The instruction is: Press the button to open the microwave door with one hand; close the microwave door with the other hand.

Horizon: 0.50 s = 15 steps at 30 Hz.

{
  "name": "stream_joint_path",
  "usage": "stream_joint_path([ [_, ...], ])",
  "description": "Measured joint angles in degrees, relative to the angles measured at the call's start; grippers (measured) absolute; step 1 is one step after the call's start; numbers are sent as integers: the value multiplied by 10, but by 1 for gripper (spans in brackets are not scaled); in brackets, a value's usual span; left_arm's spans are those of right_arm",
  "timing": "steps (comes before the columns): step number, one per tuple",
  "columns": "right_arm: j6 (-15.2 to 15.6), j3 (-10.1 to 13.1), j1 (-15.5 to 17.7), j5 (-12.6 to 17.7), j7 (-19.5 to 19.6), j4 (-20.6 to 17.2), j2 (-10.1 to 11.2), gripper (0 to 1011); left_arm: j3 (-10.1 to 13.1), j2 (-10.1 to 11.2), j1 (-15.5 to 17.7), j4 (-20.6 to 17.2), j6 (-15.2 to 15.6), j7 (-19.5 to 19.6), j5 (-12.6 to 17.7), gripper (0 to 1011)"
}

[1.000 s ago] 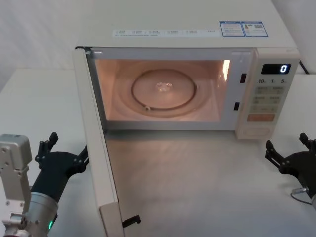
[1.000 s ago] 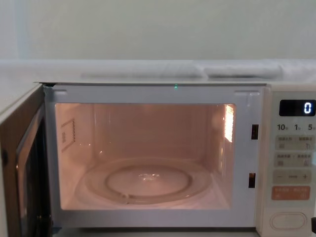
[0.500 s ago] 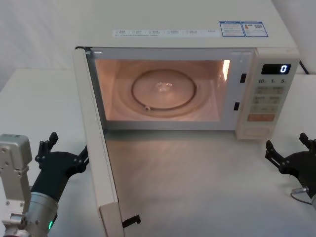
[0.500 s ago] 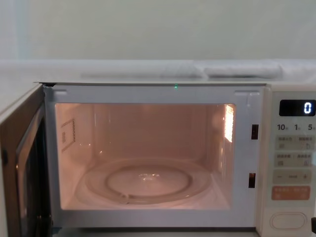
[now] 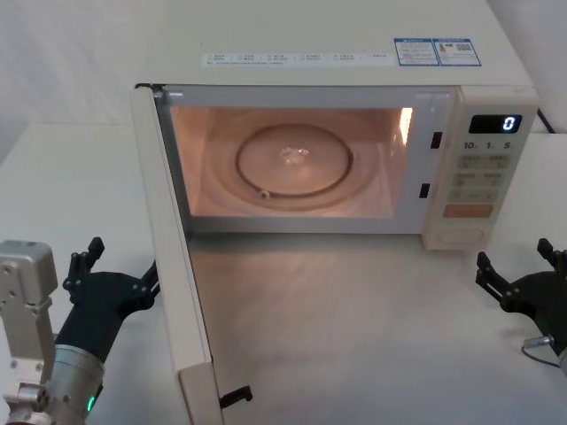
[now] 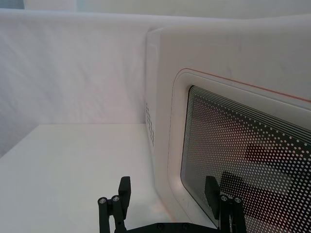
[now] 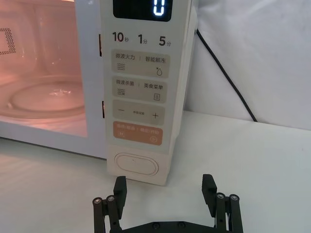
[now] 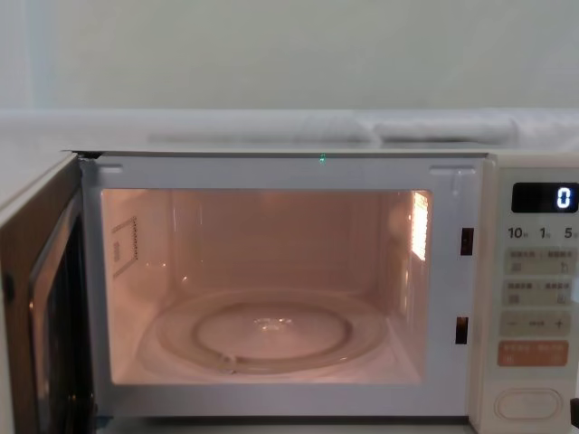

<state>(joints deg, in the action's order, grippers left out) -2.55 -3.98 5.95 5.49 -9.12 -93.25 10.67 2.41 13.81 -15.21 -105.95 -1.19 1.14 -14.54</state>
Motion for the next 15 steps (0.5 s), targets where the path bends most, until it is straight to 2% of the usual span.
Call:
stream_joint_path([
  [15, 0, 0, 0, 0, 0, 0, 0, 1002, 0, 0, 0, 0, 0, 0, 0, 1001],
])
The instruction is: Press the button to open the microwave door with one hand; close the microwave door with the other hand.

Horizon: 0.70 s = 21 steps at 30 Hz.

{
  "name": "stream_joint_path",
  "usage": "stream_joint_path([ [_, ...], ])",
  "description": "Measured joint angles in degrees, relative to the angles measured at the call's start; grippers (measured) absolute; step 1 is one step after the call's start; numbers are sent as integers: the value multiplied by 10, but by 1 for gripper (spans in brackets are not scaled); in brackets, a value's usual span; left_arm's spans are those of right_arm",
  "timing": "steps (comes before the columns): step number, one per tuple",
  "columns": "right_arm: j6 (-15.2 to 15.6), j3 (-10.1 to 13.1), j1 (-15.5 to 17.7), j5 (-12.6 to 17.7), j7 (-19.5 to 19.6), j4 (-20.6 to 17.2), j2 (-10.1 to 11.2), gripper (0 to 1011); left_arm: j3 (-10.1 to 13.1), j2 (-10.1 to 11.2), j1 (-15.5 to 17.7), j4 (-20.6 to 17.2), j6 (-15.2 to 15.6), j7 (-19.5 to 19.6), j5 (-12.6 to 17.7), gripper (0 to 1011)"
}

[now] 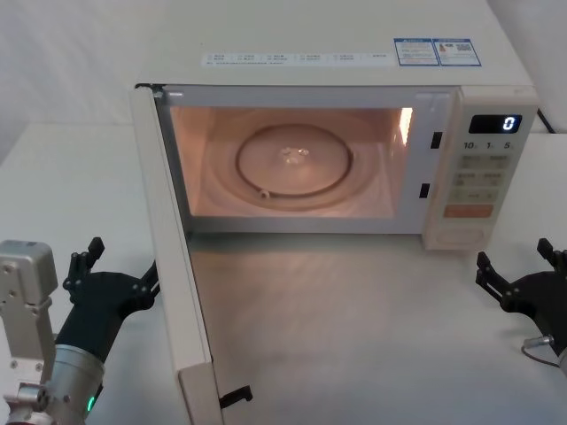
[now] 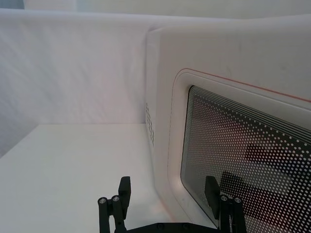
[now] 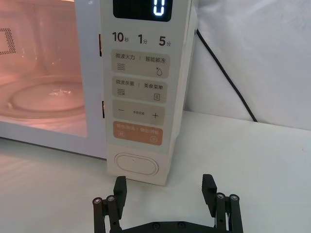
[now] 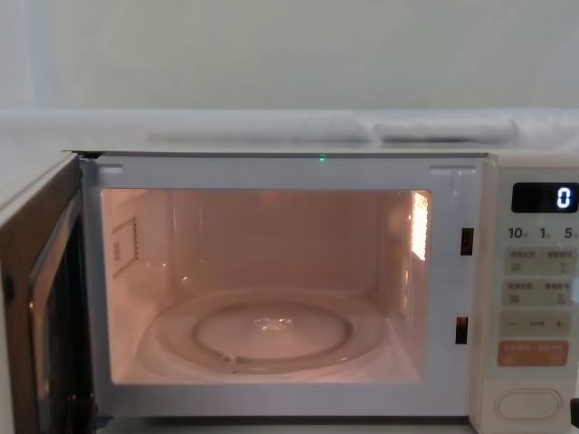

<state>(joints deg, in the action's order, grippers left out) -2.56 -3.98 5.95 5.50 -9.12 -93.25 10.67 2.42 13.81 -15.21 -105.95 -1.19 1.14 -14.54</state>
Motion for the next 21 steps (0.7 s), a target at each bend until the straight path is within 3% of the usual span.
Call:
stream_joint_path([
  [10, 0, 0, 0, 0, 0, 0, 0, 1002, 0, 0, 0, 0, 0, 0, 0, 1000],
  [21, 0, 0, 0, 0, 0, 0, 0, 1002, 0, 0, 0, 0, 0, 0, 0, 734],
])
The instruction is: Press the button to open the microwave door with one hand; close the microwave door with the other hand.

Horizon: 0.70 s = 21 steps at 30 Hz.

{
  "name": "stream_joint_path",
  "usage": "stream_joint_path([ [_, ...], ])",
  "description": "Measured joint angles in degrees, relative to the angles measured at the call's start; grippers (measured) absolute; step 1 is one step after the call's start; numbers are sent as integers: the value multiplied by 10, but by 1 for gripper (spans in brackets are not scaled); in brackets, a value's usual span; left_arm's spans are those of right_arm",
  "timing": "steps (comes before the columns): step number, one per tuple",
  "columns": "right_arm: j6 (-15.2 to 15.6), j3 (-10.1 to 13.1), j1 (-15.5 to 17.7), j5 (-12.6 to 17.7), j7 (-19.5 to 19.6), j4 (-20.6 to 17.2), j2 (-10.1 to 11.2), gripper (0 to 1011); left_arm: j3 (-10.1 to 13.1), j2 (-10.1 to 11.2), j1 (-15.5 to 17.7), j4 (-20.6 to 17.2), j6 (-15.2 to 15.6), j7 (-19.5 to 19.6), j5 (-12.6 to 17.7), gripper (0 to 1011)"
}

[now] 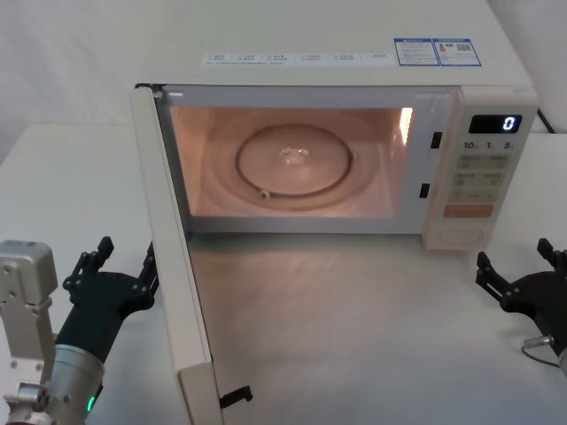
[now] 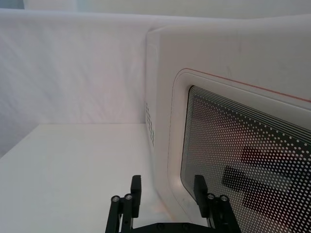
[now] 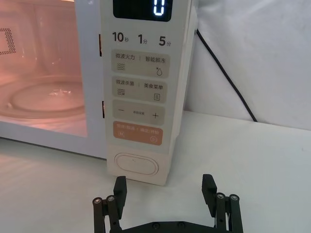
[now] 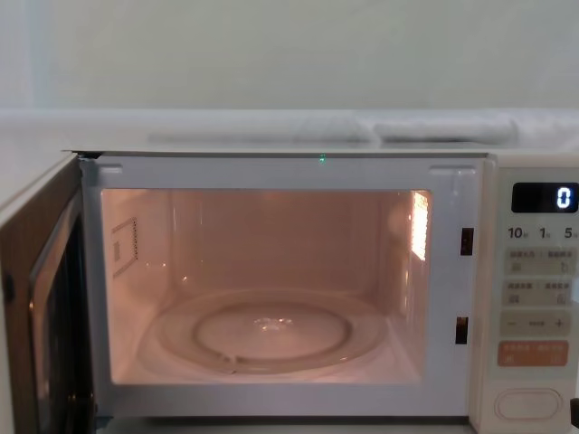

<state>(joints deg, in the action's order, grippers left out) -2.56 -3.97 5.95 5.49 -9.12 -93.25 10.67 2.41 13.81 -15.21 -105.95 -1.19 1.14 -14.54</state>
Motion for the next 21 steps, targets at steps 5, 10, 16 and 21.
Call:
stream_joint_path([
  [5, 0, 0, 0, 0, 0, 0, 0, 1002, 0, 0, 0, 0, 0, 0, 0, 545],
  [10, 0, 0, 0, 0, 0, 0, 0, 1002, 0, 0, 0, 0, 0, 0, 0, 399],
  [16, 0, 0, 0, 0, 0, 0, 0, 1002, 0, 0, 0, 0, 0, 0, 0, 194],
  [21, 0, 0, 0, 0, 0, 0, 0, 1002, 0, 0, 0, 0, 0, 0, 0, 60],
])
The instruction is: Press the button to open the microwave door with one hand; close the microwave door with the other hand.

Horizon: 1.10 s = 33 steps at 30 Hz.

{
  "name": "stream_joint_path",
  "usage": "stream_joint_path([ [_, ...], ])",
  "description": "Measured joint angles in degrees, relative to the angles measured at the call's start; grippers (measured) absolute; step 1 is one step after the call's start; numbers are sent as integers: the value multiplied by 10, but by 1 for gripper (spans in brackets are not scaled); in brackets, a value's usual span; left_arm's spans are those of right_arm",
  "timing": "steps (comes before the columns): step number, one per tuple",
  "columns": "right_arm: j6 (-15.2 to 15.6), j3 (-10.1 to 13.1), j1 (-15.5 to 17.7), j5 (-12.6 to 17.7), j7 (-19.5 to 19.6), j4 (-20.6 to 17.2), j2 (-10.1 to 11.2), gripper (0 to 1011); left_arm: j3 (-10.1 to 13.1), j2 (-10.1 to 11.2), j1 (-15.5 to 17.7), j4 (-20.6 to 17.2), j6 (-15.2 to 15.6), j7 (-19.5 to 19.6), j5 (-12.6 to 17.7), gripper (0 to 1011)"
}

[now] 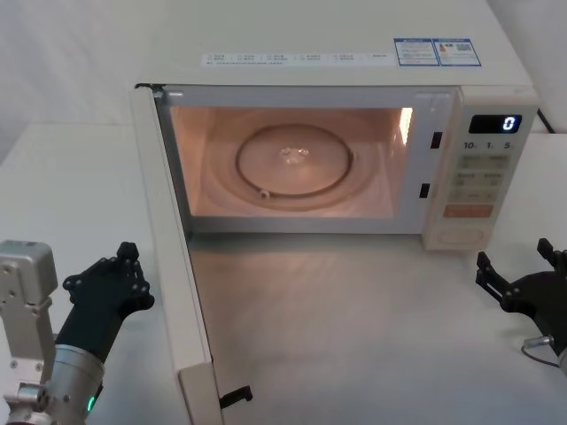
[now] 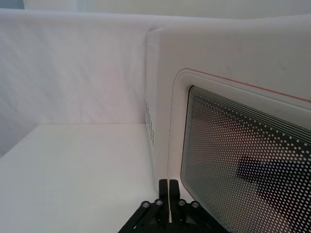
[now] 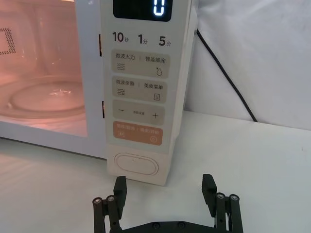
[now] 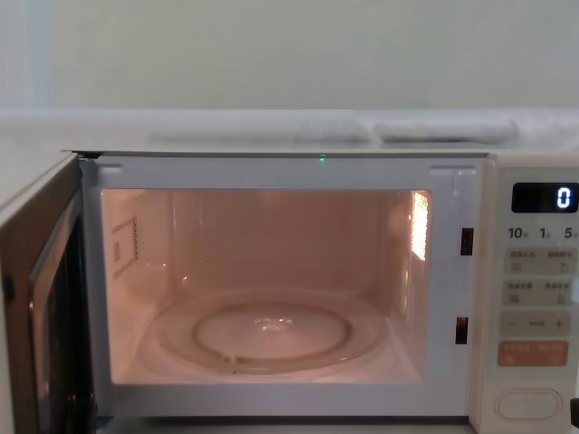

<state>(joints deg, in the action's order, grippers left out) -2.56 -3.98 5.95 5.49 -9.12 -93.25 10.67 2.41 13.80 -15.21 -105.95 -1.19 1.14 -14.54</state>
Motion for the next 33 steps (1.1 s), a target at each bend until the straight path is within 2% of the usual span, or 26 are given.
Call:
stream_joint_path([
  [3, 0, 0, 0, 0, 0, 0, 0, 1002, 0, 0, 0, 0, 0, 0, 0, 0],
  [18, 0, 0, 0, 0, 0, 0, 0, 1002, -1, -1, 0, 0, 0, 1, 1, 0],
  [23, 0, 0, 0, 0, 0, 0, 0, 1002, -12, 1, -4, -10, 3, 22, 0, 0],
  [27, 0, 0, 0, 0, 0, 0, 0, 1002, -29, 6, -9, -24, 11, 50, -21, 0],
  [33, 0, 0, 0, 0, 0, 0, 0, 1002, -66, 27, -20, -48, 26, 101, -79, 0],
])
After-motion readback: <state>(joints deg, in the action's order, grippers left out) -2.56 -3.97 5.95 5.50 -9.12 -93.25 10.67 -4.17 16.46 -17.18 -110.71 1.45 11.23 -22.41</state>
